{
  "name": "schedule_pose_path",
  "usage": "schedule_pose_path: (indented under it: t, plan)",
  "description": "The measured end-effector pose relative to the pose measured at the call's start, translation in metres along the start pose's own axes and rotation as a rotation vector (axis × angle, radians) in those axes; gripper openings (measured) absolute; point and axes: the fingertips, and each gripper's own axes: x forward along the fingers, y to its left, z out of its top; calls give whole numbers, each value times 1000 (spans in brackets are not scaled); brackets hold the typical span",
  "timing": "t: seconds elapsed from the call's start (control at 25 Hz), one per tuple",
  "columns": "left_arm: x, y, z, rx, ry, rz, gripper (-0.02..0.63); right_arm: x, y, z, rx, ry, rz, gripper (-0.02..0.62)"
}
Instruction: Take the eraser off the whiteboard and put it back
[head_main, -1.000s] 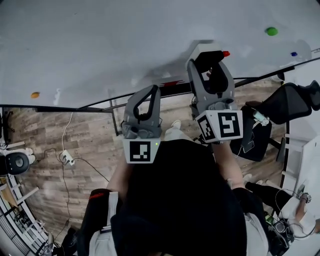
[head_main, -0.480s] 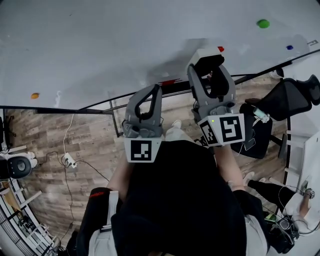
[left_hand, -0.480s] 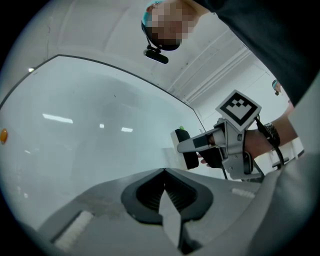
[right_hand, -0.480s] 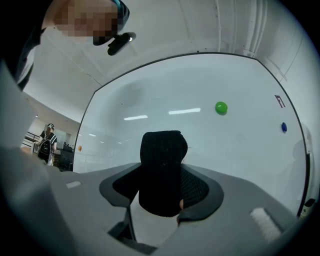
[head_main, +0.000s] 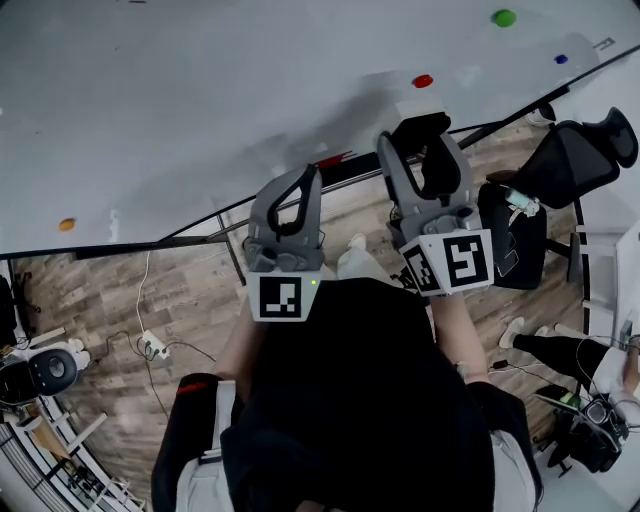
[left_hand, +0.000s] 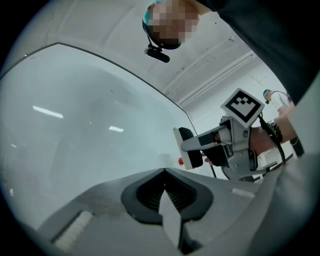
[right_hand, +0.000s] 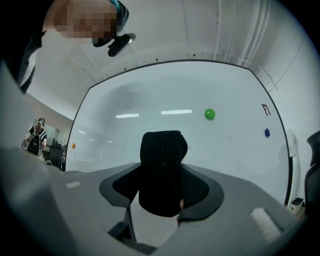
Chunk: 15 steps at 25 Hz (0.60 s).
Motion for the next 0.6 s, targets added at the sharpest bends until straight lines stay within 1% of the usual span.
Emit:
schedule_pose_path:
  t: [0.2,0.4,0.6]
  plan:
    - [-6,-5,-2,16,15,-48,2,-14,6,2,-11,-4,-30,229]
    - [-13,-7,-1,6,0,-66,2,-29,12,-3,-1,-5,-55,229]
    - [-22,-8,8,22,-22,-90,2,-47,21,-2,-5,-9,-78,229]
